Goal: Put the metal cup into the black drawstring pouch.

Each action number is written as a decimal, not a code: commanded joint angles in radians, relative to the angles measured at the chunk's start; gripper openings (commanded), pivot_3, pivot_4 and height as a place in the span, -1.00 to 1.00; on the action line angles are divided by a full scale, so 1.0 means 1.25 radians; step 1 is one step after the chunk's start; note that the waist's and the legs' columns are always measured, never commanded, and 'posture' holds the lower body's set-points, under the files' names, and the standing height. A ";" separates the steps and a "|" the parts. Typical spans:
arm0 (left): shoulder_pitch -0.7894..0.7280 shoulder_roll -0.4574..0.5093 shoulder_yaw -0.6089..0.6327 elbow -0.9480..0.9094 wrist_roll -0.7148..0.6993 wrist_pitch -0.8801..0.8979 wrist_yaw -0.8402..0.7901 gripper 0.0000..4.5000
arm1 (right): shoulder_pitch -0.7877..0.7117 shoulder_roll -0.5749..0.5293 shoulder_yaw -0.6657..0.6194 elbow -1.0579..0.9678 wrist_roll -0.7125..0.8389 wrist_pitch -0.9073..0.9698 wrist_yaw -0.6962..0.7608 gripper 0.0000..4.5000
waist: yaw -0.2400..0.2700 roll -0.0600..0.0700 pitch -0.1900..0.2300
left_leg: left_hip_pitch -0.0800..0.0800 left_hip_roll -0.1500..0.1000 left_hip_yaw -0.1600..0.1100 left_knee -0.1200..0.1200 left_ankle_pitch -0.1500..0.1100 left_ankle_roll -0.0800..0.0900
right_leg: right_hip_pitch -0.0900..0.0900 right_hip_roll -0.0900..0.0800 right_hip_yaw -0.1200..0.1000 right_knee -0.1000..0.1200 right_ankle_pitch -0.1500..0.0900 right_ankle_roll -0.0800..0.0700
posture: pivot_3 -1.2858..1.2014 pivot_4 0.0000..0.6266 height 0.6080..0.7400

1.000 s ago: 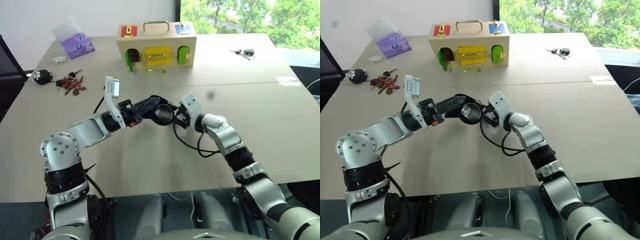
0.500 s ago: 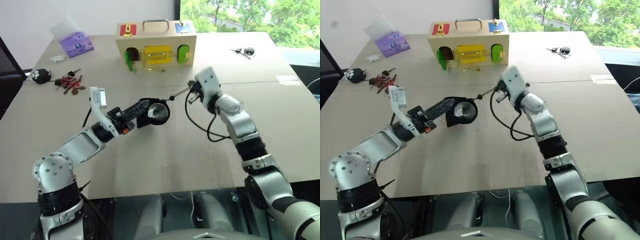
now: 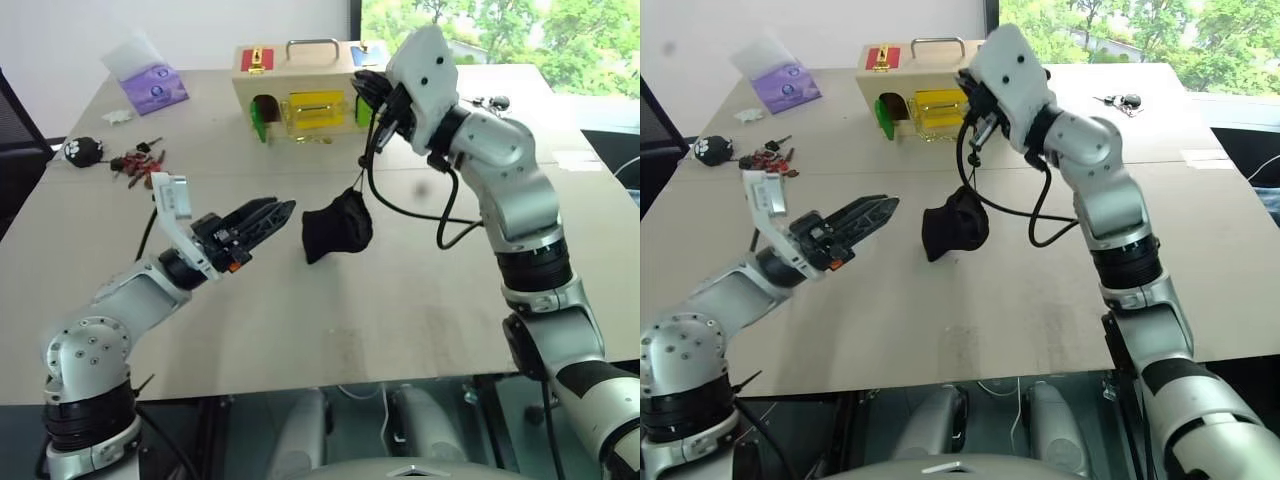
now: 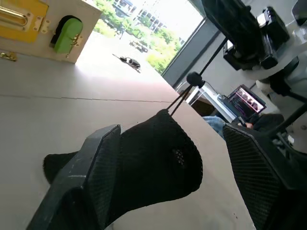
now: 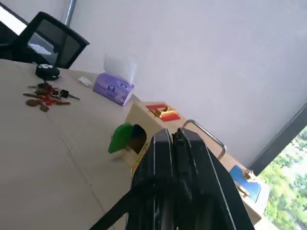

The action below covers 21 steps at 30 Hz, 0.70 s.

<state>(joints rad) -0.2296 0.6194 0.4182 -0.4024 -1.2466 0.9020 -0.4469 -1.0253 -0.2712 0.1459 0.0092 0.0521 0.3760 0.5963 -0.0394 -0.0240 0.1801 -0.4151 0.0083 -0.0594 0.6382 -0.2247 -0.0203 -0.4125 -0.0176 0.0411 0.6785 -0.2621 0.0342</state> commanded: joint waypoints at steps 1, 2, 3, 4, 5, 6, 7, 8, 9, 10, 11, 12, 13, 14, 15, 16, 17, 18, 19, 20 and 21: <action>-0.045 0.015 -0.030 -0.012 0.053 -0.046 -0.027 0.55 | -0.061 -0.010 -0.014 -0.030 0.014 -0.018 0.016 -1.00 | 0.001 0.000 0.000 | 0.000 0.000 0.000 0.000 0.000 0.000 | 0.000 0.000 0.000 0.000 0.000 0.000 | 0.03 -0.52 1.00; -0.061 0.013 -0.037 -0.009 0.064 -0.056 -0.031 0.55 | -0.070 -0.012 -0.013 -0.026 0.012 -0.027 0.018 -1.00 | 0.002 0.000 0.000 | 0.000 0.000 0.000 0.000 0.000 0.000 | 0.000 0.000 0.000 0.000 0.000 0.000 | 0.03 -0.52 1.00; -0.076 0.013 -0.043 -0.008 0.062 -0.057 -0.037 0.67 | -0.075 -0.015 -0.009 -0.021 0.007 -0.039 0.021 -1.00 | 0.002 0.000 0.000 | -0.001 0.000 0.000 0.000 0.000 0.000 | 0.000 0.000 -0.001 0.000 0.000 0.000 | 0.03 -0.52 1.00; -0.086 0.013 -0.047 -0.007 0.061 -0.057 -0.043 0.78 | -0.078 -0.017 -0.007 -0.017 0.004 -0.048 0.023 -1.00 | 0.002 0.000 0.000 | -0.001 0.000 0.000 0.000 0.000 0.000 | 0.000 0.000 -0.001 0.000 0.000 0.000 | 0.03 -0.52 1.00; -0.096 0.016 -0.056 -0.010 0.076 -0.064 -0.050 0.91 | -0.077 -0.019 -0.005 -0.013 0.002 -0.053 0.026 -1.00 | 0.002 0.000 0.000 | -0.001 0.000 0.000 0.000 0.000 0.000 | 0.000 0.000 -0.001 0.000 0.000 0.000 | 0.03 -0.52 1.00; -0.109 0.017 -0.067 -0.011 0.102 -0.077 -0.050 1.00 | -0.074 -0.021 -0.002 -0.009 -0.002 -0.059 0.030 -1.00 | 0.001 0.000 0.000 | -0.001 0.000 0.000 0.000 0.000 0.000 | 0.000 0.000 -0.001 0.000 0.000 0.000 | 0.03 -0.52 1.00; -0.126 0.016 -0.079 -0.008 0.128 -0.089 -0.044 1.00 | -0.070 -0.026 0.003 -0.005 -0.008 -0.068 0.033 -1.00 | 0.001 0.000 0.000 | -0.001 0.000 0.000 0.000 0.000 0.000 | 0.000 0.000 0.000 0.000 0.000 0.000 | 0.03 -0.52 1.00; -0.142 0.014 -0.089 -0.006 0.135 -0.091 -0.047 1.00 | -0.067 -0.029 0.006 -0.003 -0.010 -0.074 0.036 -1.00 | 0.001 0.000 0.000 | -0.001 0.000 0.000 0.000 0.000 0.000 | 0.000 0.000 0.000 0.000 0.000 0.000 | 0.03 -0.52 1.00; -0.158 0.013 -0.101 -0.006 0.142 -0.093 -0.054 1.00 | -0.065 -0.030 0.008 -0.003 -0.011 -0.076 0.037 -1.00 | 0.001 0.000 0.000 | -0.001 0.000 0.001 0.000 0.000 0.000 | 0.000 0.000 0.000 0.000 0.000 0.000 | 0.03 -0.52 1.00; -0.168 0.013 -0.109 -0.006 0.147 -0.093 -0.061 1.00 | -0.064 -0.031 0.008 -0.003 -0.010 -0.077 0.038 -1.00 | 0.001 0.000 0.000 | -0.001 0.000 0.001 0.000 0.000 0.000 | 0.000 0.000 0.000 0.000 0.000 0.000 | 0.03 -0.52 1.00; -0.182 0.009 -0.126 -0.003 0.166 -0.099 -0.063 1.00 | -0.061 -0.033 0.010 -0.004 -0.011 -0.079 0.039 -1.00 | 0.001 0.000 0.000 | -0.001 0.000 0.001 0.000 0.000 0.000 | 0.000 0.000 0.000 0.000 0.000 0.000 | 0.03 -0.52 1.00; -0.191 0.006 -0.138 0.000 0.181 -0.104 -0.065 1.00 | -0.059 -0.034 0.011 -0.004 -0.013 -0.080 0.040 -1.00 | 0.001 0.000 0.000 | -0.001 0.000 0.001 0.000 0.000 0.000 | 0.000 0.000 0.000 0.000 0.000 0.000 | 0.03 -0.52 1.00; -0.205 -0.002 -0.156 0.006 0.193 -0.111 -0.073 1.00 | -0.057 -0.037 0.015 -0.005 -0.017 -0.083 0.042 -1.00 | 0.000 0.000 0.000 | -0.001 0.000 0.001 0.000 0.000 0.000 | 0.000 0.000 0.000 0.000 0.000 0.000 | 0.03 -0.52 1.00; -0.218 -0.008 -0.182 0.013 0.217 -0.122 -0.086 1.00 | -0.054 -0.040 0.018 -0.007 -0.020 -0.084 0.045 -1.00 | 0.000 0.000 0.000 | -0.001 0.000 0.001 0.000 0.000 0.000 | 0.000 0.000 0.000 0.000 0.000 0.000 | 0.03 -0.52 1.00; -0.229 -0.011 -0.206 0.022 0.245 -0.136 -0.102 1.00 | -0.053 -0.041 0.020 -0.009 -0.022 -0.085 0.046 -1.00 | 0.000 0.000 0.000 | 0.000 0.000 0.001 0.000 0.000 0.000 | 0.000 0.000 0.000 0.000 0.000 0.000 | 0.03 -0.52 1.00; -0.239 -0.016 -0.228 0.031 0.268 -0.148 -0.117 1.00 | -0.052 -0.043 0.022 -0.012 -0.023 -0.086 0.047 -1.00 | 0.000 0.000 0.000 | -0.001 0.000 0.001 0.000 0.000 -0.001 | 0.000 0.000 0.000 0.000 0.000 0.000 | 0.03 -0.52 1.00; -0.249 -0.021 -0.244 0.043 0.287 -0.159 -0.131 1.00 | -0.052 -0.044 0.023 -0.014 -0.024 -0.086 0.048 -1.00 | 0.000 0.000 0.000 | -0.001 0.000 0.001 0.000 0.000 -0.001 | 0.000 0.000 0.000 0.000 0.000 0.000 | 0.03 -0.52 1.00; -0.260 -0.027 -0.258 0.056 0.305 -0.170 -0.142 1.00 | -0.051 -0.044 0.023 -0.017 -0.024 -0.085 0.048 -1.00 | 0.000 0.000 0.000 | -0.001 0.000 0.001 0.000 0.000 -0.001 | 0.000 0.000 0.000 0.000 0.000 0.000 | 0.03 -0.52 1.00; -0.274 -0.035 -0.270 0.071 0.320 -0.181 -0.154 1.00 | -0.051 -0.045 0.024 -0.020 -0.025 -0.084 0.047 -1.00 | 0.000 0.000 0.000 | -0.001 0.000 0.002 0.000 0.000 -0.001 | 0.000 0.000 0.000 0.000 0.000 0.000 | 0.03 -0.52 1.00; -0.288 -0.044 -0.278 0.087 0.334 -0.191 -0.162 1.00 | -0.050 -0.045 0.024 -0.022 -0.027 -0.083 0.047 -1.00 | 0.000 0.000 0.000 | -0.001 0.000 0.002 0.000 0.000 -0.001 | 0.000 0.000 0.000 0.000 0.000 0.000 | 0.03 -0.52 1.00; -0.299 -0.051 -0.283 0.101 0.346 -0.200 -0.168 1.00 | -0.050 -0.044 0.024 -0.025 -0.029 -0.082 0.046 -1.00 | 0.000 0.000 0.000 | -0.001 0.000 0.002 0.000 0.000 -0.001 | 0.000 0.000 0.000 0.000 0.000 0.000 | 0.03 -0.52 1.00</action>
<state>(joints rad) -0.5703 0.5613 0.0651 -0.2828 -0.8422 0.6975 -0.6327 -1.0746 -0.3199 0.1858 0.0214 0.0155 0.2927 0.6562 -0.0390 -0.0240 0.1801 -0.4160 0.0079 -0.0569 0.6383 -0.2243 -0.0209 -0.4127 -0.0175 0.0404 0.6785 -0.2621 0.0342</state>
